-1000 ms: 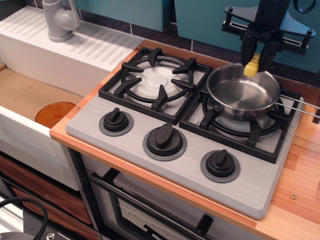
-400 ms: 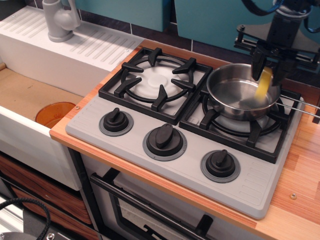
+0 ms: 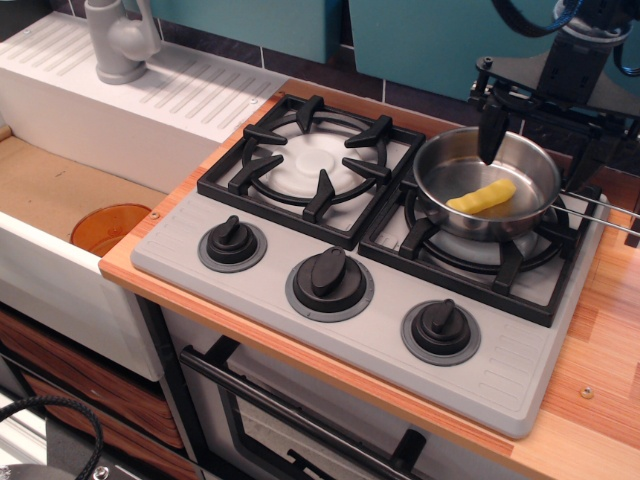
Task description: Put fry in pot or pan an put pot or pan on stove
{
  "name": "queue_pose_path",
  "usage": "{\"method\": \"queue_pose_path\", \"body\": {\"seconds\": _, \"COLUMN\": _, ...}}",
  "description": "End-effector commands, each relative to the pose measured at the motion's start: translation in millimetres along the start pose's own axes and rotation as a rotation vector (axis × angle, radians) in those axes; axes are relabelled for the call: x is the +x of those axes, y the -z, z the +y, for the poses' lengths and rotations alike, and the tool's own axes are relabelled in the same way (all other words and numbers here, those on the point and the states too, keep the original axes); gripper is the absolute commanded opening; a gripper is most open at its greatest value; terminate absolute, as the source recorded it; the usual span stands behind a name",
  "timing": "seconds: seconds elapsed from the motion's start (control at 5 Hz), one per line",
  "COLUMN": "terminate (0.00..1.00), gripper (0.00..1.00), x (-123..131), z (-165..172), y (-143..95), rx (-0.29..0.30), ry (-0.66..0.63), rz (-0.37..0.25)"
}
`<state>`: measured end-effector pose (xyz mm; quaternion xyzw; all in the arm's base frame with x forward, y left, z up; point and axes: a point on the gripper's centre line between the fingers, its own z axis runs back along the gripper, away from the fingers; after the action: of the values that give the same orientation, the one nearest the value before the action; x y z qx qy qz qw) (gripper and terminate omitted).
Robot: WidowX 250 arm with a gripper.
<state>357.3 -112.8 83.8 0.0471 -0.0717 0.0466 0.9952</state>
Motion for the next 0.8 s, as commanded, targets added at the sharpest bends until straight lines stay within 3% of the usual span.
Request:
{"method": "queue_pose_path", "body": {"seconds": 0.0, "terminate": 0.0, "gripper": 1.0, "x": 15, "z": 16, "y": -46, "rx": -0.01, "ry": 0.034, "rz": -0.026}}
{"method": "queue_pose_path", "body": {"seconds": 0.6, "terminate": 0.0, "gripper": 1.0, "x": 37, "z": 85, "y": -52, "rx": -0.012, "ry": 0.214, "rz": -0.001}}
